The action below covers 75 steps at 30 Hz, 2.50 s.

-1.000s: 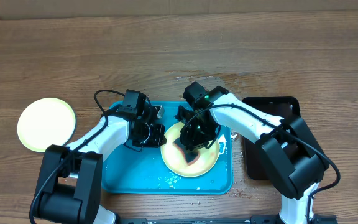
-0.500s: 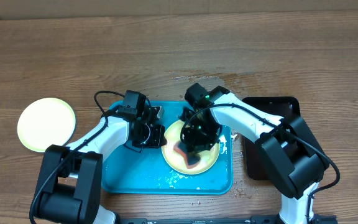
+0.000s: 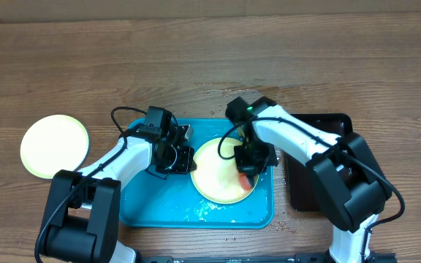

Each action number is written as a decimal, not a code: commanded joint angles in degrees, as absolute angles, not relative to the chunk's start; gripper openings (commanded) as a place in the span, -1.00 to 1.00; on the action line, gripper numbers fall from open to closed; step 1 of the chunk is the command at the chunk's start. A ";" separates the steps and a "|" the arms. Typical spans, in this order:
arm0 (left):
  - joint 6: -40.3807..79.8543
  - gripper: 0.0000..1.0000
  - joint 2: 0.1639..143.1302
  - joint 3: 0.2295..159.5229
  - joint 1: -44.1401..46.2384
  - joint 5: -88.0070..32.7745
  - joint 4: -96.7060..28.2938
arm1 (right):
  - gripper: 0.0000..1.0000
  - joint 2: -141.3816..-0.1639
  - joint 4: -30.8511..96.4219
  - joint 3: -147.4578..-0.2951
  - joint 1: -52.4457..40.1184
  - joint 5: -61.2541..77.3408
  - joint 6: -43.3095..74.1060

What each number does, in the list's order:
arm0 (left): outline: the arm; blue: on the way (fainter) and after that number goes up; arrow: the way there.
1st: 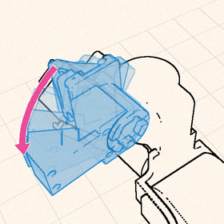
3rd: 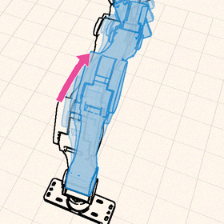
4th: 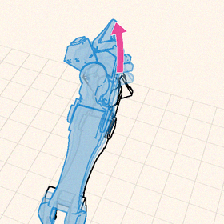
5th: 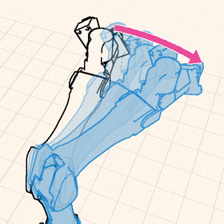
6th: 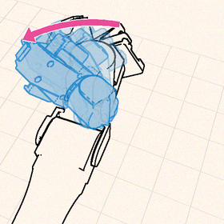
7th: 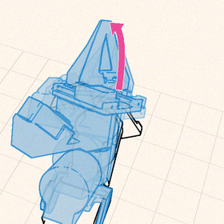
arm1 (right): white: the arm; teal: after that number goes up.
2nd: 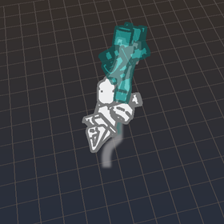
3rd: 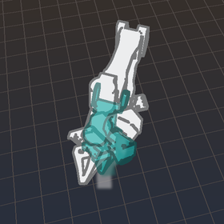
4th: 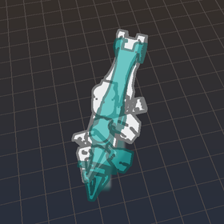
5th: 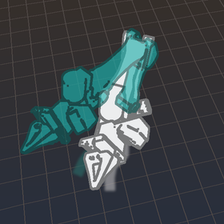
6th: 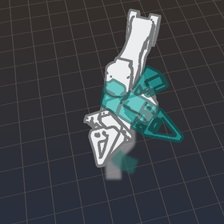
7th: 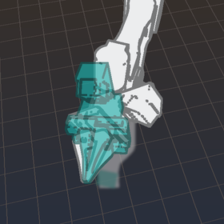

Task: Clean dirty plates on tray and stack at the side
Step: 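Scrub the yellow plate with the sponge while the left gripper holds it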

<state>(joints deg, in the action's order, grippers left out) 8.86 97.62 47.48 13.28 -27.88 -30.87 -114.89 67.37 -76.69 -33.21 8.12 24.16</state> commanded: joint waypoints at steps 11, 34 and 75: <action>7.66 -0.92 98.15 46.37 12.80 -25.06 -32.29 | -0.92 -115.74 53.21 -75.83 -28.27 7.55 25.74; 5.54 -0.91 98.15 46.37 14.90 -24.93 -33.87 | -0.92 -115.85 40.58 -75.83 -31.07 21.17 23.75; 8.38 -0.91 98.15 46.37 15.40 -24.49 -32.03 | -0.92 -105.82 57.82 -78.87 -30.48 26.48 8.08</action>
<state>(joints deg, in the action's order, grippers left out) 8.82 97.41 47.59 15.70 -26.83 -32.03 -111.72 58.08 -76.51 -30.28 24.71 6.90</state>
